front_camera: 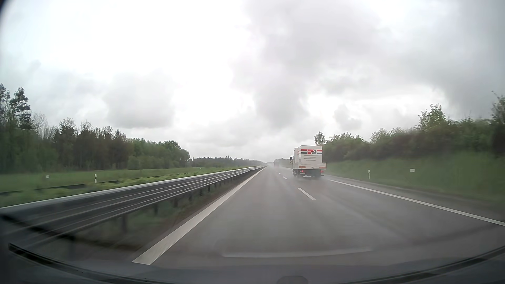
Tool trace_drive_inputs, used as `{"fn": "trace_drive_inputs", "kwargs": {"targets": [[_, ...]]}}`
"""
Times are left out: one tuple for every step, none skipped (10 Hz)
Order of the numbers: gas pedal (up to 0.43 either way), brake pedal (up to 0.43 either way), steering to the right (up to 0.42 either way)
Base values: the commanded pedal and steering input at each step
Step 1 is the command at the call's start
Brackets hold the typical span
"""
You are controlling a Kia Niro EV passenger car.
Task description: Follow the waypoints while adhering to traffic rules and regulations
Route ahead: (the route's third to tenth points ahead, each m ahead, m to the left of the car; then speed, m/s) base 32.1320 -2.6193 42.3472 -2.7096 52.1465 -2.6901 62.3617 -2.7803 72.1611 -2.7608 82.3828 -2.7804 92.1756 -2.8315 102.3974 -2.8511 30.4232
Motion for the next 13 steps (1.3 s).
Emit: {"fn": "trace_drive_inputs", "kwargs": {"targets": [[0.287, 0.0, -0.001], [0.287, 0.0, -0.001], [0.287, 0.0, -0.001], [0.287, 0.0, -0.001], [0.287, 0.0, -0.001], [0.287, 0.0, -0.001], [0.287, 0.0, -0.001], [0.287, 0.0, -0.001], [0.287, 0.0, -0.001], [0.287, 0.0, -0.001], [0.287, 0.0, -0.001], [0.287, 0.0, -0.001], [0.287, 0.0, -0.001]]}}
